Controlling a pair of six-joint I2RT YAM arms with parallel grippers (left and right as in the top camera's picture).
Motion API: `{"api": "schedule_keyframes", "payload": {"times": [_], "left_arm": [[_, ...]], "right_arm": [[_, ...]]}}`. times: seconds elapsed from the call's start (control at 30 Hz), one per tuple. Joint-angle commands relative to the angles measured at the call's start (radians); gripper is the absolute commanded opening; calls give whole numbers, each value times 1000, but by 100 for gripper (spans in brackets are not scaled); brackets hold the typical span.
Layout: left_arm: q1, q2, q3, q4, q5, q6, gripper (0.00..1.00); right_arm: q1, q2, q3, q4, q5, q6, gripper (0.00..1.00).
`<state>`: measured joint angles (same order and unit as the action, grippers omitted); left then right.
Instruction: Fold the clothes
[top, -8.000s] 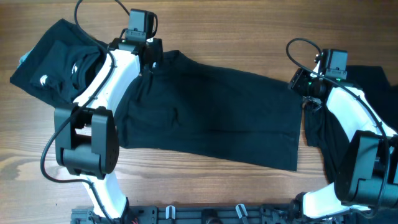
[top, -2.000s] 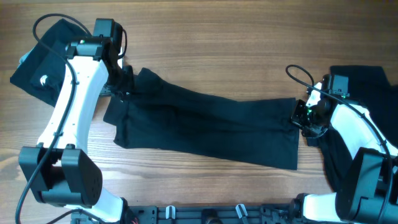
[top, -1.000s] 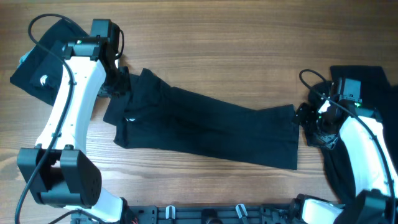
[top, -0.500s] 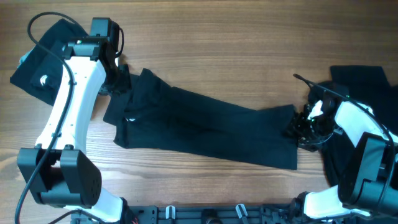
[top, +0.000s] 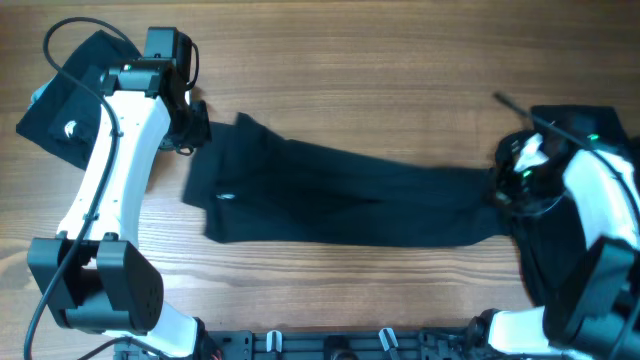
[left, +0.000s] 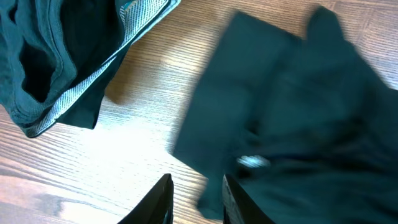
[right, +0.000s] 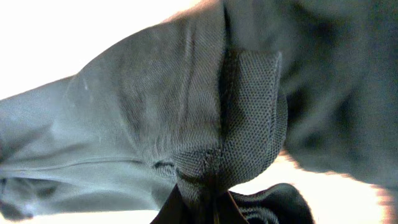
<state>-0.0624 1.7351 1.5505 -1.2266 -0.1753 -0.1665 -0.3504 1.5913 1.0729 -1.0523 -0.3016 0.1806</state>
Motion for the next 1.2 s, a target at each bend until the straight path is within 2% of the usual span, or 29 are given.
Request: {"api": "schedule_keyframes", "payload": {"times": [0.0, 0.07, 0.13, 0.43, 0.6, 0.7, 0.73, 0.77, 0.8, 0.83, 0.93, 0.97, 1.0, 1.1, 1.13, 1.17], "left_arm": [[9, -32, 8, 8, -10, 2, 26], [8, -32, 8, 14, -10, 2, 27], [8, -32, 8, 17, -10, 1, 27], [8, -32, 8, 19, -10, 1, 27], [8, -32, 8, 19, -10, 2, 27], [8, -32, 8, 19, -9, 1, 27], [8, -32, 8, 19, -10, 1, 27], [8, -32, 8, 19, -9, 1, 27], [8, -32, 8, 19, -9, 1, 27], [8, -32, 8, 19, -9, 1, 28], [8, -32, 8, 23, -8, 1, 38], [8, -32, 8, 29, 4, 1, 43], [8, -32, 8, 39, 29, 1, 46], [8, -31, 7, 70, 96, 1, 56], [8, -30, 7, 80, 123, 1, 58], [8, -29, 7, 86, 134, 1, 58]], "right_arm": [[-6, -89, 118, -18, 86, -29, 4], [16, -107, 127, 1, 6, -73, 4], [71, -103, 124, 6, 5, -55, 4], [579, -10, 113, 194, 9, 351, 4], [746, 106, 113, 279, 8, 459, 5], [802, 122, 113, 381, -32, 450, 6], [820, 122, 113, 407, -37, 454, 10], [833, 122, 113, 415, -38, 467, 15], [846, 122, 113, 411, -34, 496, 38], [848, 122, 113, 411, -37, 496, 41], [846, 121, 114, 374, -45, 443, 37], [846, 119, 114, 351, -45, 421, 38], [846, 119, 114, 332, -45, 389, 44], [834, 113, 114, 304, -20, 343, 45], [821, 112, 114, 303, 16, 354, 43], [810, 113, 114, 303, 42, 379, 33]]}}
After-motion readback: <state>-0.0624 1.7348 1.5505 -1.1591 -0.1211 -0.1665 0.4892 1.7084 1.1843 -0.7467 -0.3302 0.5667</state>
